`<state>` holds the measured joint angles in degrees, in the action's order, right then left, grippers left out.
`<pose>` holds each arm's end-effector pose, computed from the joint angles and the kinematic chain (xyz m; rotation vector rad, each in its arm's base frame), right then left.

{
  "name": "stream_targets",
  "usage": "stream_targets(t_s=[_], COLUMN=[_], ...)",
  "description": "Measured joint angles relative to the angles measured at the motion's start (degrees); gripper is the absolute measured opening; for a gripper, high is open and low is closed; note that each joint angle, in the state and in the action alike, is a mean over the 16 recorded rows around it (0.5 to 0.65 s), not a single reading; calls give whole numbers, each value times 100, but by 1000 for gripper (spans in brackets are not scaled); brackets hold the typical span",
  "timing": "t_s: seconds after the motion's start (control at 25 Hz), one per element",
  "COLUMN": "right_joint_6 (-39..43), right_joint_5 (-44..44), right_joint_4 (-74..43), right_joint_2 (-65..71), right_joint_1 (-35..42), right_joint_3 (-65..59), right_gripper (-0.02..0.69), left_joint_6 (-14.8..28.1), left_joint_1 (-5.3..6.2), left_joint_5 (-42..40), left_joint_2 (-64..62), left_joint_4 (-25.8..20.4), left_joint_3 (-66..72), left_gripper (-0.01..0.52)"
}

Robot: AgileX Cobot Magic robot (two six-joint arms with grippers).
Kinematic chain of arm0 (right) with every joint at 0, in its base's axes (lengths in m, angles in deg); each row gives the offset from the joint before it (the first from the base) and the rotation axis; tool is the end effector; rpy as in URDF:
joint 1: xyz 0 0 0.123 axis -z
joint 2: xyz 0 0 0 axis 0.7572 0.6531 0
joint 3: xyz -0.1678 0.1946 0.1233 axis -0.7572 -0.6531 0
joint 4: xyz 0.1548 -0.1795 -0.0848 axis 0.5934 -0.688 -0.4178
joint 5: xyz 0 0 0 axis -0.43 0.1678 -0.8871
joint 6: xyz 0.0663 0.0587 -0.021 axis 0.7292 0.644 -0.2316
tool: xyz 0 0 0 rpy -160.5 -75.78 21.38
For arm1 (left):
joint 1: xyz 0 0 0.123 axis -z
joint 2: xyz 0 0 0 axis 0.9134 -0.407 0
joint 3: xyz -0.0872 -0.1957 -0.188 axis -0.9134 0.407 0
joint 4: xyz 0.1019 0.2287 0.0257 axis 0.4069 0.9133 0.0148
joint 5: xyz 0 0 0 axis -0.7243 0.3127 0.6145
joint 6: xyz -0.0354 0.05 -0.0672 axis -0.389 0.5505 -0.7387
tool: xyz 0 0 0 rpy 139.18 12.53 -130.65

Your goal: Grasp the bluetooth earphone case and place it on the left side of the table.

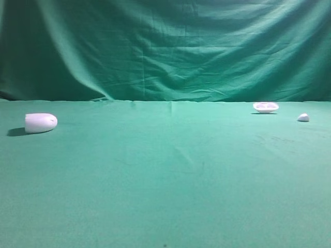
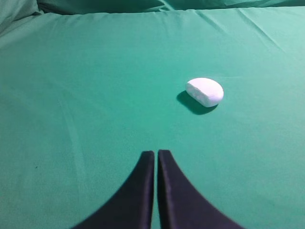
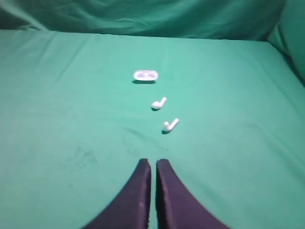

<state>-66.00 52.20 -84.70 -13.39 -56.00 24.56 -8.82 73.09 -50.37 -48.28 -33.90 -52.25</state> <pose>0.0465 -0.0006 0.2321 -0.0909 1.9062 -0.0015 0.0526 -0.0044 0.1768 0.1041 1.8350 -0.0594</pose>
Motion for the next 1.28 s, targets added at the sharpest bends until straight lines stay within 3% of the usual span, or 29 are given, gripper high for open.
stream_targets(t_s=[0.52,1.28], right_joint_6=[-4,-4], right_joint_5=[875,1129], right_joint_4=[409,520], right_joint_2=[-517,-522], right_joint_1=[305,100], right_joint_3=[-1255,-1424], right_gripper=[0,0], left_joint_6=[0,0], left_joint_1=[0,0], left_joint_5=[0,0], left_joint_2=[0,0], left_joint_4=[0,0], left_joint_3=[0,0], left_gripper=[0,0])
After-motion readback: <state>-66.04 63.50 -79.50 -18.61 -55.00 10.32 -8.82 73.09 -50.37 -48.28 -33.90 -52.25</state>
